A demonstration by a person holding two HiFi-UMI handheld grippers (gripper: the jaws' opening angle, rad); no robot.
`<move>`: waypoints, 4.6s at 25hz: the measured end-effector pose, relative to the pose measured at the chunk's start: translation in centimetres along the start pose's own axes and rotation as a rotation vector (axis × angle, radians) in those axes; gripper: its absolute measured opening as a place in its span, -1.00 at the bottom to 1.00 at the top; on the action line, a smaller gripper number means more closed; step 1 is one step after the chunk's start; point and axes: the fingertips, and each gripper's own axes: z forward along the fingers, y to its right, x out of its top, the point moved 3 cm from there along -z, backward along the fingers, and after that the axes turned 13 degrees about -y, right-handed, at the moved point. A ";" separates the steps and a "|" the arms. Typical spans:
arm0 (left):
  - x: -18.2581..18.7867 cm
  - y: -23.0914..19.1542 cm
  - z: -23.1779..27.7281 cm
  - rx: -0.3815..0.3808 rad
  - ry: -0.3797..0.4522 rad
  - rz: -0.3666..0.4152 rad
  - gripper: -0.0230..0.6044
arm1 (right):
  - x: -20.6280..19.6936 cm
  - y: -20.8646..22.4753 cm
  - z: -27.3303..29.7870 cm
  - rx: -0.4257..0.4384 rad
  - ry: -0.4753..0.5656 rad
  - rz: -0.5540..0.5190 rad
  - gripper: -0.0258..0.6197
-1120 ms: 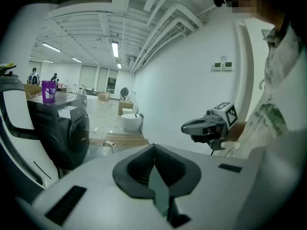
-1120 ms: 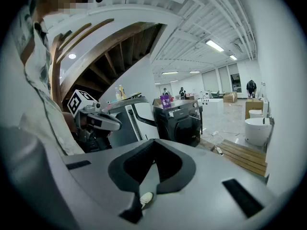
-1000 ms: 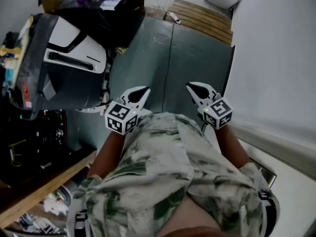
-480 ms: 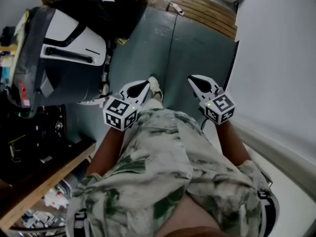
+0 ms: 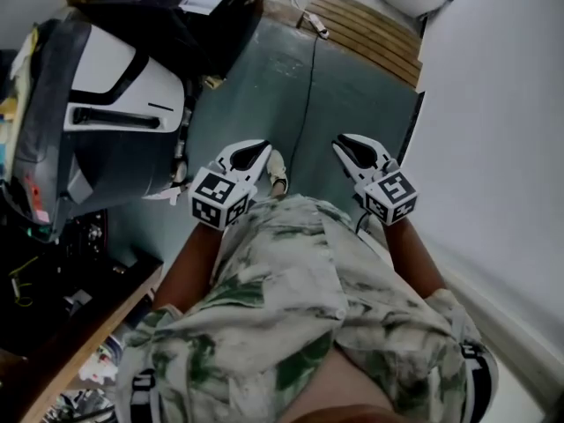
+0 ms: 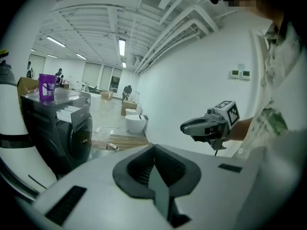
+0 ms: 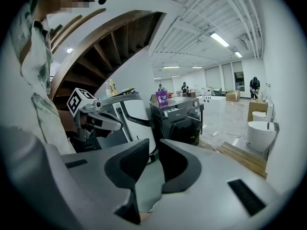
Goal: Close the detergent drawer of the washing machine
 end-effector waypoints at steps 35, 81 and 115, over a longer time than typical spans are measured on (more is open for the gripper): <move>11.3 -22.3 2.8 0.236 0.086 -0.234 -0.85 | 21.7 14.8 24.4 0.161 -0.056 -0.223 -0.51; 18.5 -32.0 5.9 0.550 0.145 -0.501 -0.85 | 28.6 24.7 49.3 0.291 -0.172 -0.400 -0.34; 16.8 -34.9 4.2 0.547 0.140 -0.538 -0.85 | 29.0 23.7 52.6 0.218 -0.180 -0.374 -0.34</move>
